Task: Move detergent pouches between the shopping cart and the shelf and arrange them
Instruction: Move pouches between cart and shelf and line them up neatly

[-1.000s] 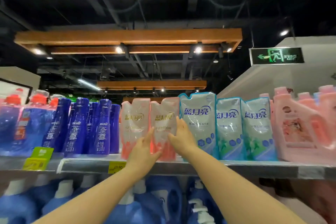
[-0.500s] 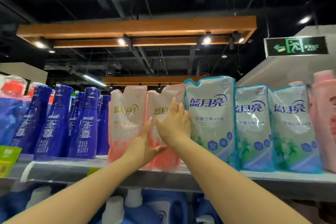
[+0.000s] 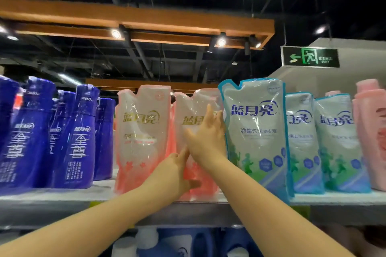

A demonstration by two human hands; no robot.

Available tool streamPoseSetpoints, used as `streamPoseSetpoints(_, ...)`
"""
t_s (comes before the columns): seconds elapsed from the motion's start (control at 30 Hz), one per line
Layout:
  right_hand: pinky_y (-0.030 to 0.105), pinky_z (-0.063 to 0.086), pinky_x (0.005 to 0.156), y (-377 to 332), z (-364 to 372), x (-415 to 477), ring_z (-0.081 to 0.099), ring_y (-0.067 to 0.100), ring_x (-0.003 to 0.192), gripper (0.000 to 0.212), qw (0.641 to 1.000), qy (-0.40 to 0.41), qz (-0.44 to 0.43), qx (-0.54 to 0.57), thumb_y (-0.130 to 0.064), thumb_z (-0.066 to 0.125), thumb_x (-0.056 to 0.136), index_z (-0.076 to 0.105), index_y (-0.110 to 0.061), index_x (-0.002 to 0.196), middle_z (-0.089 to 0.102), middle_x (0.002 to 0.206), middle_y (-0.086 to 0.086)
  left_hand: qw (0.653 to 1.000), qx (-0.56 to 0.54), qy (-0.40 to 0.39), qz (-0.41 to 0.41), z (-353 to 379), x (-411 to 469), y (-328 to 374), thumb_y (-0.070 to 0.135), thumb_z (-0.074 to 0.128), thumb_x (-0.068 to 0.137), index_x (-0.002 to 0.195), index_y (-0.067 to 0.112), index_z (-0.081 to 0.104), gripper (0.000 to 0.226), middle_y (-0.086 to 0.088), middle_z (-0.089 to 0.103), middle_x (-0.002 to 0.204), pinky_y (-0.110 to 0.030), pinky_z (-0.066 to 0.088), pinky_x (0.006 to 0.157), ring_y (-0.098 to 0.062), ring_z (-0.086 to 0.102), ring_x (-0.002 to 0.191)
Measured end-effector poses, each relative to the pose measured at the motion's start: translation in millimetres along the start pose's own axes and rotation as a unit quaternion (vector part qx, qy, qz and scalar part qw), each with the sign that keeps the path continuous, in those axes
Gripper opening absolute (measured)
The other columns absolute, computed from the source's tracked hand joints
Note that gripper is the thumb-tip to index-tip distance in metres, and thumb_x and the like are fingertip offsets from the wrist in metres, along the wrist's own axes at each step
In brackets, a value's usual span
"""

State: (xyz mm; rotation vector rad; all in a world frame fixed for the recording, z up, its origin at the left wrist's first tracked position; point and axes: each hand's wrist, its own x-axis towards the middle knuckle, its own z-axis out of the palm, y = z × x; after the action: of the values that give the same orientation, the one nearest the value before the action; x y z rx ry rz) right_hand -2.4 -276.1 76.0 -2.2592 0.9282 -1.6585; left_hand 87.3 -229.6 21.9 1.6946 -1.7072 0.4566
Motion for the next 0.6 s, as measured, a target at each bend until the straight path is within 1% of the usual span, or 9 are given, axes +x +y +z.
streamPoseSetpoints(0.07, 0.035, 0.0, 0.117, -1.8, -3.5, -7.4, -0.011, 0.023, 0.146, 0.081, 1.0, -0.015, -0.004, 0.002, -0.032, 0.047, 0.092, -0.007, -0.019, 0.15, -0.011, 0.158, 0.012, 1.0, 0.01, 0.004, 0.011, 0.9, 2.1, -1.5, 0.037, 0.071, 0.078, 0.14, 0.03, 0.025, 0.078, -0.002, 0.057, 0.101, -0.024, 0.04, 0.069, -0.017, 0.056, 0.083)
streamPoseSetpoints(0.13, 0.035, 0.003, 0.118, -3.4, -12.2, -21.8, -0.008, 0.019, 0.146, 0.08, 0.999, -0.024, -0.026, 0.011, -0.027, 0.048, 0.09, -0.005, -0.022, 0.15, -0.011, 0.158, 0.006, 1.0, 0.012, 0.004, 0.023, 0.7, 2.9, -2.6, 0.041, 0.07, 0.078, 0.139, 0.027, 0.03, 0.074, 0.0, 0.06, 0.102, -0.024, 0.046, 0.071, -0.015, 0.058, 0.085)
streamPoseSetpoints(0.17, 0.034, 0.004, 0.117, -2.0, -19.0, -30.8, -0.006, 0.017, 0.146, 0.08, 0.999, -0.02, -0.045, 0.01, -0.027, 0.049, 0.09, -0.003, -0.023, 0.15, -0.009, 0.159, 0.003, 0.999, 0.018, 0.001, 0.03, -0.6, 2.3, -2.5, 0.044, 0.068, 0.079, 0.14, 0.029, 0.027, 0.076, 0.001, 0.06, 0.103, -0.026, 0.049, 0.074, -0.014, 0.059, 0.086)
streamPoseSetpoints(0.23, 0.028, 0.003, 0.116, 7.0, -37.4, -47.5, -0.004, 0.012, 0.145, 0.078, 0.996, 0.006, -0.084, -0.015, -0.029, 0.051, 0.091, 0.001, -0.026, 0.15, -0.006, 0.158, -0.004, 0.997, 0.063, 0.011, 0.035, -6.1, -0.4, 0.2, 0.05, 0.063, 0.081, 0.145, 0.035, 0.014, 0.082, 0.001, 0.057, 0.104, -0.03, 0.05, 0.081, -0.015, 0.057, 0.091)
streamPoseSetpoints(0.3, 0.024, 0.002, 0.115, 24.3, -60.7, -55.8, -0.002, 0.009, 0.144, 0.076, 0.991, 0.059, -0.1, -0.06, -0.03, 0.052, 0.091, 0.005, -0.028, 0.15, -0.003, 0.158, -0.006, 0.991, 0.107, 0.068, 0.042, -14.7, -2.1, 6.8, 0.055, 0.056, 0.082, 0.146, 0.036, 0.011, 0.081, 0.0, 0.055, 0.113, -0.03, 0.044, 0.088, -0.018, 0.052, 0.102)
streamPoseSetpoints(0.37, 0.026, 0.002, 0.116, 45.6, -84.1, -56.3, 0.0, 0.01, 0.144, 0.077, 0.988, 0.106, -0.076, -0.087, -0.029, 0.055, 0.089, 0.008, -0.027, 0.15, 0.001, 0.158, -0.004, 0.985, 0.116, 0.112, 0.059, -21.1, -1.5, 17.8, 0.056, 0.052, 0.084, 0.145, 0.032, 0.018, 0.075, 0.0, 0.053, 0.118, -0.03, 0.039, 0.091, -0.018, 0.047, 0.107)
streamPoseSetpoints(0.4, 0.028, 0.003, 0.116, 56.9, -93.0, -54.8, 0.0, 0.012, 0.145, 0.079, 0.988, 0.112, -0.05, -0.09, -0.03, 0.057, 0.089, 0.007, -0.027, 0.15, 0.002, 0.158, -0.003, 0.985, 0.106, 0.121, 0.068, -20.9, 0.2, 23.2, 0.055, 0.052, 0.084, 0.144, 0.03, 0.022, 0.072, 0.0, 0.052, 0.119, -0.03, 0.038, 0.092, -0.018, 0.046, 0.108)
streamPoseSetpoints(0.5, 0.037, 0.009, 0.117, 85.5, -102.3, -54.1, 0.002, 0.019, 0.146, 0.087, 0.992, 0.077, 0.023, -0.093, -0.041, 0.059, 0.086, 0.002, -0.028, 0.15, 0.001, 0.159, 0.0, 0.987, 0.052, 0.127, 0.087, -10.9, 2.8, 43.6, 0.05, 0.052, 0.087, 0.142, 0.025, 0.031, 0.065, -0.001, 0.051, 0.126, -0.029, 0.036, 0.095, -0.019, 0.047, 0.114)
streamPoseSetpoints(0.6, 0.045, 0.023, 0.115, 101.7, -99.5, -56.6, 0.02, 0.026, 0.142, 0.089, 0.995, 0.047, 0.043, -0.074, -0.054, 0.055, 0.083, 0.003, -0.026, 0.151, 0.009, 0.158, 0.002, 0.988, 0.003, 0.108, 0.109, 6.4, 5.3, 64.6, 0.044, 0.055, 0.088, 0.146, 0.023, 0.024, 0.069, -0.002, 0.047, 0.135, -0.029, 0.038, 0.097, -0.019, 0.051, 0.114)
